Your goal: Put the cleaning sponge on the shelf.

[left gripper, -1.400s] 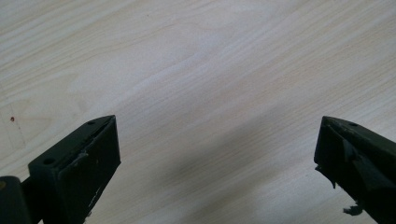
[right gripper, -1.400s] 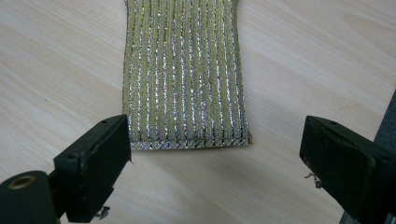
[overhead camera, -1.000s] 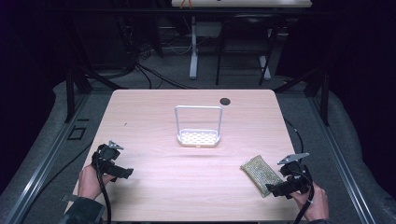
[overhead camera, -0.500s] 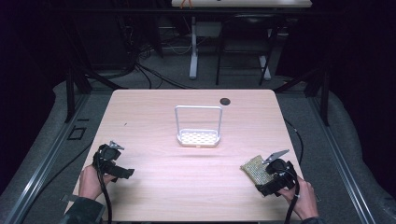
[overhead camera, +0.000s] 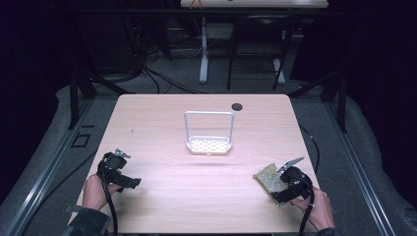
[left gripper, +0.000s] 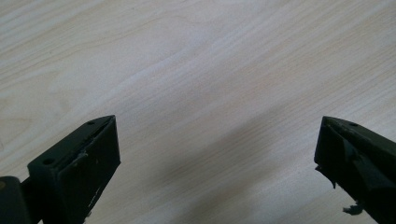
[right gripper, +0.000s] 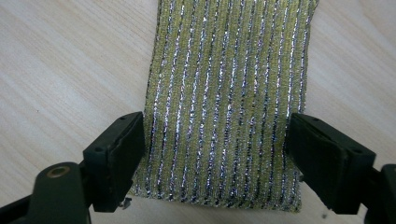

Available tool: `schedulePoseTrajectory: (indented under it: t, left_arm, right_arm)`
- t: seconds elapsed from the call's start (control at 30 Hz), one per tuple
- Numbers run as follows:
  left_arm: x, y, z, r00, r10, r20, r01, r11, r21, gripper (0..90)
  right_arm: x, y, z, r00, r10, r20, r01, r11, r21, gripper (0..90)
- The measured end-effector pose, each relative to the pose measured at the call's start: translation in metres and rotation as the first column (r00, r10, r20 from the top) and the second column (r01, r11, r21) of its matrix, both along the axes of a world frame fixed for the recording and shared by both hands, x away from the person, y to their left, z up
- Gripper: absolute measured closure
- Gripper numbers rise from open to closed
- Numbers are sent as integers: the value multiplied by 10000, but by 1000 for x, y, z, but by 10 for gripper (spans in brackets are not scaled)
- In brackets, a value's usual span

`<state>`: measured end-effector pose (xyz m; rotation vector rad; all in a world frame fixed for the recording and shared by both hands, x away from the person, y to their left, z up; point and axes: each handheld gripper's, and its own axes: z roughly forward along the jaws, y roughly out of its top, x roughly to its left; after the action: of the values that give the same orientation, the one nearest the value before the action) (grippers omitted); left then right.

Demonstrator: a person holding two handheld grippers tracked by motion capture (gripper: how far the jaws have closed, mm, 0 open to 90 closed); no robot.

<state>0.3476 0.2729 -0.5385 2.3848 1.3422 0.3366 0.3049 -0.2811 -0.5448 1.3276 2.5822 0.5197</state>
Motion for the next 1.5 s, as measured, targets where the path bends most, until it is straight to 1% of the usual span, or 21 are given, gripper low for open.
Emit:
schedulePoseTrajectory:
  t: [0.13,0.2,0.27,0.37,0.4,0.43,0.47,0.5,0.53,0.6,0.67,0.8,0.87,0.93,1.0,1.17,1.23,1.4,1.43,1.5]
  left_arm:
    - [0,-1,-1,9999,-46,-92,47,10000,25,1]
    - [0,0,-3,9999,35,-147,-36,10000,-29,1]
    - [0,0,-4,9998,11,-213,-11,10000,-1,1]
    - [0,-1,-3,9999,-21,-168,21,10000,36,1]
    - [0,-2,-3,9999,-18,-172,19,10000,73,1]
    - [0,-2,-3,9999,-18,-172,19,10000,73,1]
    - [0,-2,-4,9998,-47,-177,48,10000,76,1]
    - [0,-2,-4,9998,-65,-211,67,9999,81,1]
    - [0,-3,-4,9998,-87,-200,90,9999,133,1]
    - [0,-4,-4,9997,-109,-201,112,9998,135,1]
    - [-1,-4,-3,9998,-126,-155,129,9998,179,2]
    - [-1,-2,-4,9998,-91,-178,94,9999,144,1]
    - [-1,-2,-4,9997,-103,-233,108,9997,221,2]
    - [-1,-3,-4,9997,-107,-240,112,9997,202,2]
    - [-1,-4,-4,9997,-106,-217,111,9997,233,3]
    - [-1,-4,-4,9997,-132,-227,138,9996,259,10]
    - [-1,-4,-4,9996,-146,-228,152,9995,262,11]
    - [-2,-2,-3,9998,-78,-158,82,9997,234,12]
    - [-1,-2,-3,9998,-87,-161,91,9997,237,12]
    - [-1,-2,-3,9998,-118,-170,122,9996,250,12]
  right_arm:
    - [1,-2,-1,9999,-83,-69,84,9999,130,248]
    - [1,-2,-2,9999,-80,-76,81,9999,69,265]
    - [1,-1,-3,9998,-152,-126,152,9999,58,289]
    - [1,-2,-4,9995,-317,-96,319,9993,176,336]
    - [1,-2,-4,9992,-392,-97,394,9991,140,355]
    - [1,-2,-4,9992,-392,-97,394,9991,140,355]
    - [2,-2,-4,9987,-491,-120,492,9987,153,388]
    - [2,-1,-4,9986,-510,-149,512,9986,142,403]
    - [2,-1,-5,9988,-479,-68,480,9988,115,417]
    - [2,-1,-5,9982,-590,-72,591,9981,159,452]
    - [2,-1,-4,9980,-622,-61,623,9979,178,502]
    - [2,0,-4,9980,-622,-48,623,9979,194,533]
    - [1,0,-4,9987,-515,21,515,9986,131,558]
    - [1,0,-4,9987,-503,24,503,9986,143,568]
    - [-1,1,-4,9986,-514,107,511,9985,210,592]
    - [-2,2,-4,9993,-259,286,253,9994,238,636]
    - [-3,2,-3,9990,-284,358,273,9991,309,647]
    - [-6,5,1,9968,-223,762,206,9995,227,676]
    - [-6,4,2,9961,-152,874,143,9998,111,677]
    - [-8,3,6,9937,-288,1087,263,9994,245,677]
